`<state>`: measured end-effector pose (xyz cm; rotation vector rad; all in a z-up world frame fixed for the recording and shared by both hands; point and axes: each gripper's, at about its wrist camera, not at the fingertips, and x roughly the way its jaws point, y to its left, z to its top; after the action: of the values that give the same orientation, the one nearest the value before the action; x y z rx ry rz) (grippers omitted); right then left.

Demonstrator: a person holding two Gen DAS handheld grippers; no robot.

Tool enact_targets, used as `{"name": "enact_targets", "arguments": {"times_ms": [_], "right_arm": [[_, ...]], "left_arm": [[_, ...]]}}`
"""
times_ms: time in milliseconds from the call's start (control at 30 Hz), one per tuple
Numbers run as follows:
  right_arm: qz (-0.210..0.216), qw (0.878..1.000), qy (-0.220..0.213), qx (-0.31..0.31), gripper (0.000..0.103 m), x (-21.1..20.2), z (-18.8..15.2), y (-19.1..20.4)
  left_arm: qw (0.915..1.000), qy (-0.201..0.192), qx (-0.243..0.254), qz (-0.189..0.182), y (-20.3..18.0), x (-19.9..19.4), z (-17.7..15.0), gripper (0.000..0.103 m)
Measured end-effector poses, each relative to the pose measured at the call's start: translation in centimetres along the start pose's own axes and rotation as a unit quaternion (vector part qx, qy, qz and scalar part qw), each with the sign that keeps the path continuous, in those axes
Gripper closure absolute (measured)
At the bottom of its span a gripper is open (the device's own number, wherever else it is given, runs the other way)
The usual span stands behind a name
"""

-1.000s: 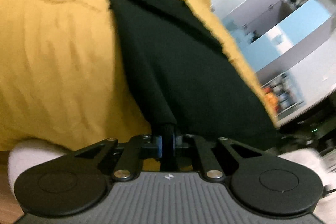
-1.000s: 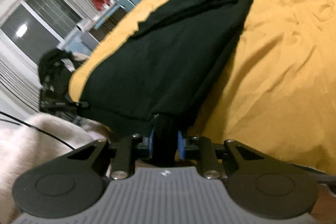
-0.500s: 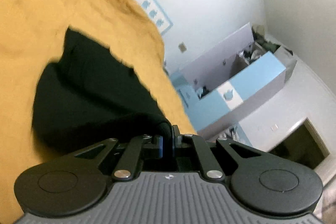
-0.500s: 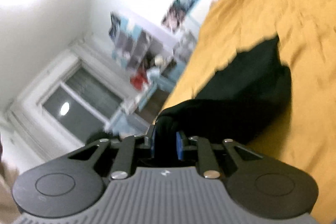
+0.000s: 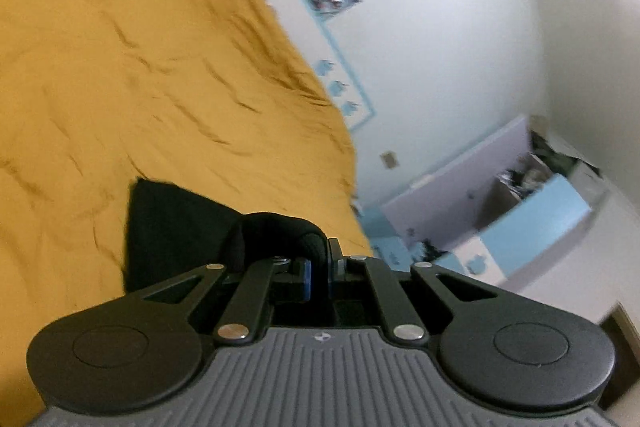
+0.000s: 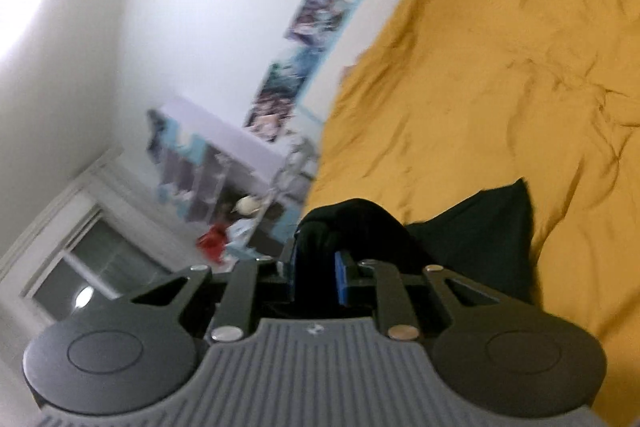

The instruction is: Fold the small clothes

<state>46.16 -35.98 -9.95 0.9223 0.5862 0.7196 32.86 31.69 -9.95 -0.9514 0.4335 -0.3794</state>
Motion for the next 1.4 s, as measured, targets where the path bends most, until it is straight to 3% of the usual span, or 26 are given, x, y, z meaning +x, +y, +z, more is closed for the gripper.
{"name": "enact_targets", "arguments": {"times_ms": [67,133,167,233,267,300,333,433,500,567,633,700,967,1100,1233,1267,1300,1333,1367,1400], "right_arm": [[-0.042,0.999,-0.007,0.003,0.086,3.7,1.2,-1.8],[-0.101,0.995,-0.005,0.022,0.071,7.0,1.6,-4.2],[-0.131,0.99,0.002,0.042,0.068,8.4,1.8,-5.4],[-0.163,0.984,-0.017,0.066,0.066,9.0,1.5,-6.5],[-0.156,0.986,-0.023,0.062,0.059,8.7,1.4,-6.4],[-0.147,0.987,-0.024,0.056,0.05,8.2,1.2,-6.1],[-0.14,0.989,-0.017,0.042,0.048,7.5,1.0,-5.4],[-0.158,0.987,0.019,-0.011,0.046,5.1,-0.7,-2.3],[-0.193,0.98,0.045,-0.032,0.043,2.8,-2.8,-0.2],[-0.214,0.973,0.073,-0.034,0.042,0.5,-5.4,0.9],[-0.211,0.973,0.09,-0.015,0.034,-2.5,-8.2,1.9],[-0.212,0.973,0.093,0.012,0.032,-4.5,-10.4,2.2],[-0.256,0.961,0.067,0.086,0.031,-6.1,-14.5,0.3],[-0.251,0.96,0.031,0.124,0.031,-4.9,-14.2,-1.3],[-0.246,0.959,0.011,0.14,0.031,-3.2,-13.2,-2.8],[-0.243,0.959,0.005,0.142,0.033,-2.9,-12.8,-2.9],[-0.246,0.958,0.004,0.145,0.043,-2.3,-12.6,-3.1],[-0.256,0.955,0.004,0.148,0.053,-2.0,-12.4,-3.2],[-0.264,0.954,0.005,0.144,0.08,-1.9,-12.3,-3.2],[-0.273,0.952,0.01,0.137,0.095,-1.5,-12.1,-3.3]], "left_arm": [[0.9985,0.033,-0.025,0.037,2.6,3.7,1.6,0.082],[0.9879,0.052,-0.055,0.136,4.8,5.6,2.3,0.077],[0.983,0.056,-0.069,0.161,5.6,5.7,2.5,0.077],[0.9865,0.04,-0.069,0.143,5.7,4.3,2.6,0.077],[0.9898,0.031,-0.055,0.128,5.2,3.3,2.6,0.076],[0.9927,0.027,-0.038,0.112,4.3,2.0,2.0,0.07],[0.9934,0.035,-0.024,0.106,3.5,1.3,1.5,0.062],[0.9862,0.078,0.052,0.136,0.0,-1.4,-1.9,0.057],[0.9791,0.092,0.069,0.168,-1.4,-3.5,-4.7,0.053],[0.9774,0.098,0.039,0.183,-1.6,-5.6,-7.4,0.052],[0.9783,0.105,-0.007,0.178,-1.3,-7.3,-10.1,0.052],[0.9752,0.108,-0.023,0.192,-1.1,-8.1,-12.2,0.05],[0.97,0.093,-0.084,0.208,3.0,-6.2,-12.4,0.042],[0.9703,0.073,-0.103,0.206,3.4,-4.8,-12.5,0.041],[0.9715,0.048,-0.11,0.204,4.1,-3.1,-12.0,0.033],[0.971,0.042,-0.114,0.206,4.3,-2.8,-11.9,0.033],[0.9721,0.039,-0.113,0.202,4.2,-2.5,-11.9,0.036],[0.975,0.034,-0.111,0.189,4.2,-2.3,-11.8,0.049],[0.9763,0.03,-0.113,0.182,4.1,-2.2,-11.7,0.064],[0.9755,0.028,-0.122,0.181,4.1,-2.2,-11.6,0.091]]}}
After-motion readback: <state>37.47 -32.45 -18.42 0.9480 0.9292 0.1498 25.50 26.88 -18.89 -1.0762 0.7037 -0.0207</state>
